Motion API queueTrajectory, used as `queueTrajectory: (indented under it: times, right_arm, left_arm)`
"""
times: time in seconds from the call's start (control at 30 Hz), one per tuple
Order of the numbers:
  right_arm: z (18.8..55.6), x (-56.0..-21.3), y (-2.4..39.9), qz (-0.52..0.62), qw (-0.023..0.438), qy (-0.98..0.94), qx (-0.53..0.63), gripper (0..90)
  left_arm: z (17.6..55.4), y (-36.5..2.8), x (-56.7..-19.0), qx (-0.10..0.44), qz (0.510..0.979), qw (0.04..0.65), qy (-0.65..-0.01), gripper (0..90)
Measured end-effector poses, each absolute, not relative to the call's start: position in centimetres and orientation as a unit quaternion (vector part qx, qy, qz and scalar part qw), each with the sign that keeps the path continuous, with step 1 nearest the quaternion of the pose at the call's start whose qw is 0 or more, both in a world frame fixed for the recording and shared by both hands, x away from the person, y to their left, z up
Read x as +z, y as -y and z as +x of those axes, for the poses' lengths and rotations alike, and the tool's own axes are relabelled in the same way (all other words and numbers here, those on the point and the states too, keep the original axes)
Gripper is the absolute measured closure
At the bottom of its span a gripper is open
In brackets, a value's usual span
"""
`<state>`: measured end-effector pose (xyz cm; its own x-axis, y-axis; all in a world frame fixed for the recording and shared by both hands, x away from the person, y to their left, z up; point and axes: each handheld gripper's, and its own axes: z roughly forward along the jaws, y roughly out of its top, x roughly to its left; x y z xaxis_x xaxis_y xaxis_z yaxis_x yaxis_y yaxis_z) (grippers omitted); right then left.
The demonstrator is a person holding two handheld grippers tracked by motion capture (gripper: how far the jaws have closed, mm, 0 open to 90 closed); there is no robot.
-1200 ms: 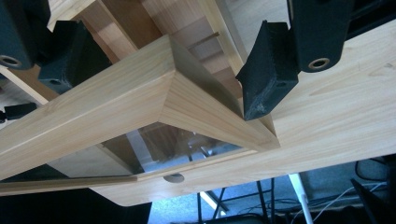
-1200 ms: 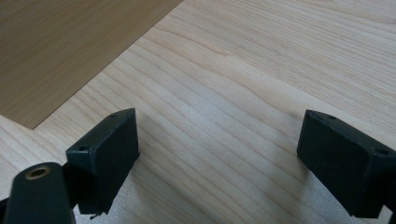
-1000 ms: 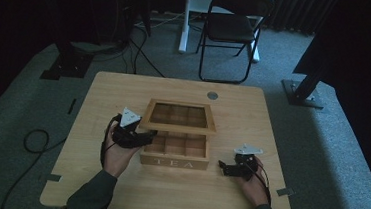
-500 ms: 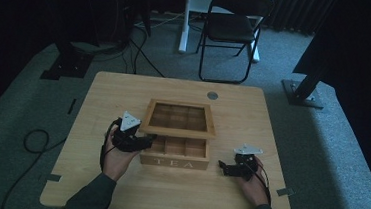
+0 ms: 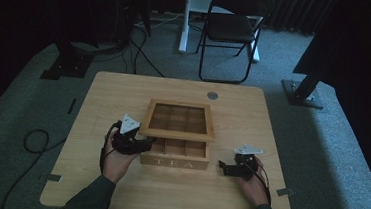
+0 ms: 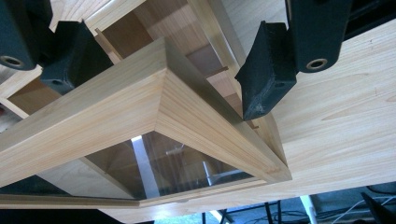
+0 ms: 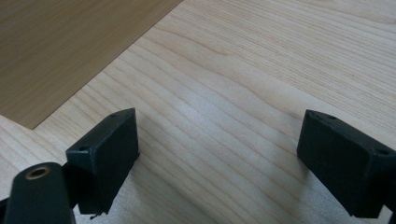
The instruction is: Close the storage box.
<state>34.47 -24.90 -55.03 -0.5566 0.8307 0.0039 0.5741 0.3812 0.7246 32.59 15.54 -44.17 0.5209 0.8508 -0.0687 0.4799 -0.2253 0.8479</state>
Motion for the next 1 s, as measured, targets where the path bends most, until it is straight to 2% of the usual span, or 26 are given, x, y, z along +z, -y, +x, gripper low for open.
queueTrajectory:
  times: [0.43, 1.0]
  right_arm:
    - [34.5, -55.0, 24.9, 0.434, 0.183, -0.810, 0.348, 12.3]
    - [34.4, -55.0, 24.9, 0.434, 0.184, -0.811, 0.348, 12.4]
  left_arm:
    - [32.3, -15.7, -45.3, 0.200, 0.765, 0.437, -0.429, 32.5]
    - [30.7, -16.4, -47.3, 0.194, 0.781, 0.414, -0.425, 32.6]
